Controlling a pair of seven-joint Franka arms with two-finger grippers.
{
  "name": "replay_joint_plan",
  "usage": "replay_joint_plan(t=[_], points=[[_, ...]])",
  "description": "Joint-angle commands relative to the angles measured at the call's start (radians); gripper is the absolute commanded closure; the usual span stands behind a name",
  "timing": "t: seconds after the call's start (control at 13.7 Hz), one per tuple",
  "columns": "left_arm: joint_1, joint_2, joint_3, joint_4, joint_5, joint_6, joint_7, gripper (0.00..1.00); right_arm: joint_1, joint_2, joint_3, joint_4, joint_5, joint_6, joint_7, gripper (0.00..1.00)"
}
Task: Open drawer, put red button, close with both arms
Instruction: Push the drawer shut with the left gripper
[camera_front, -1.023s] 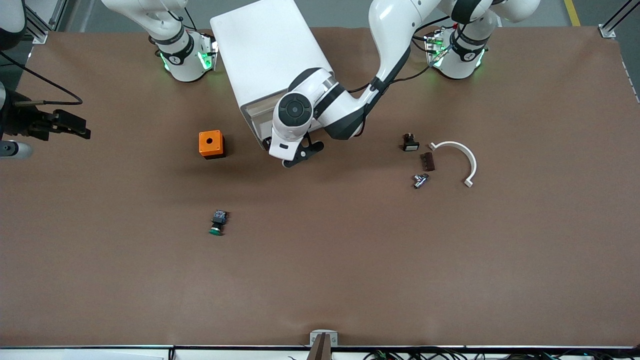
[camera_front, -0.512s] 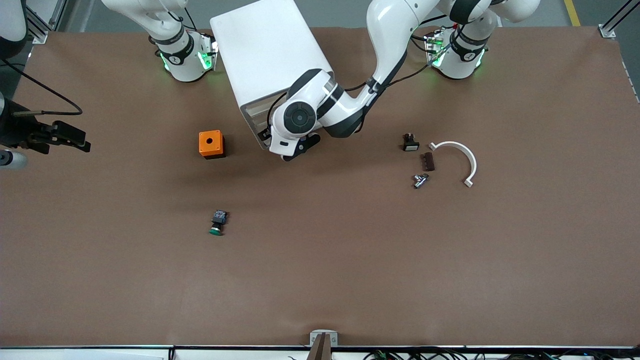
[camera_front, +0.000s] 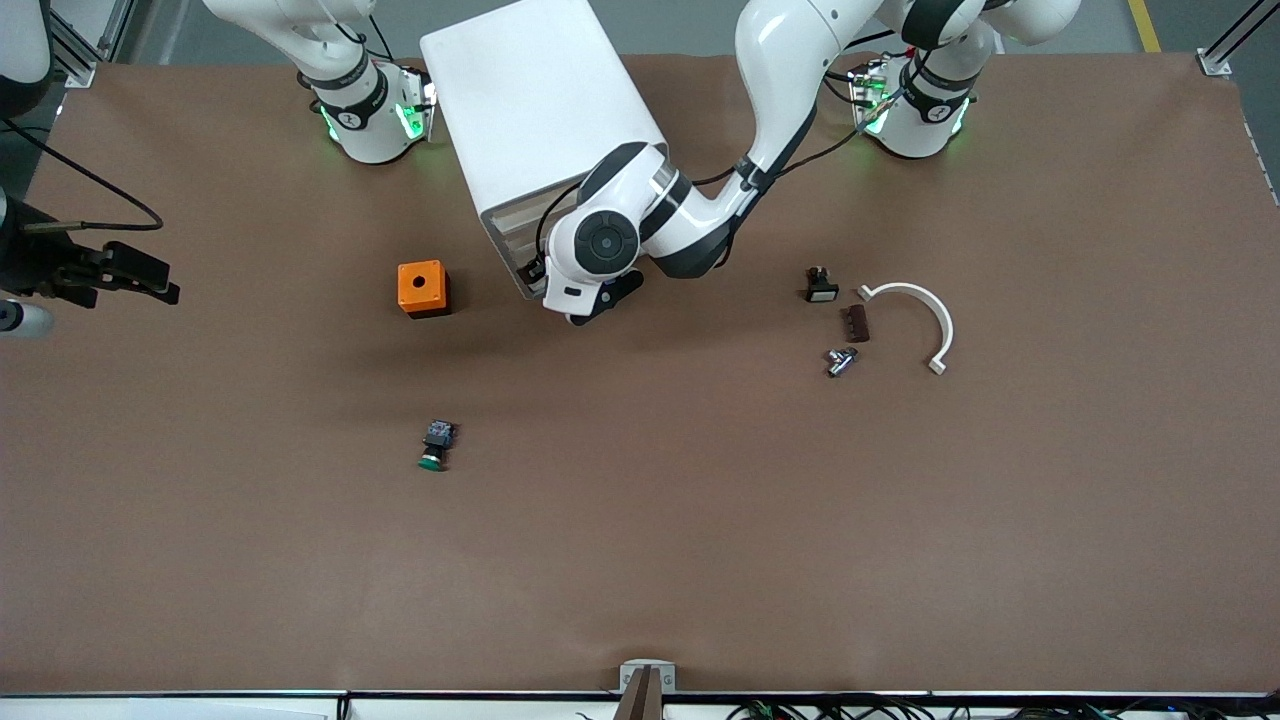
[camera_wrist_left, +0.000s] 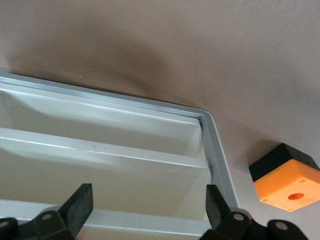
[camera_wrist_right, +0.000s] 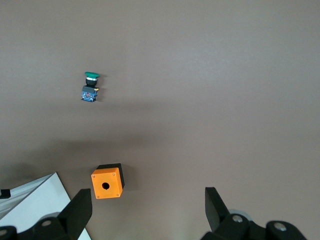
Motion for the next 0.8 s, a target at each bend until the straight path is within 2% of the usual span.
replay_joint_plan(t=[0.0,0.15,0.37,0.73], points=[[0.013,-0.026,0.031,-0.014,0.018,0.009,0.005,0.01,-0.027,0.004,0.013,0.015,-0.003,-0.009,-0.048,0.00],[0.014,-0.049,0.061,-0.008,0.090,0.009,-0.024,0.01,-0.027,0.004,0.012,0.015,-0.004,-0.006,-0.048,0.00],[0.062,-0.103,0.080,-0.008,0.100,0.004,-0.017,0.01,-0.029,0.004,0.012,0.015,-0.006,-0.007,-0.048,0.00],[0.204,-0.279,0.080,-0.008,0.196,-0.126,-0.010,0.01,-0.027,0.004,0.012,0.018,-0.015,-0.007,-0.041,0.00]])
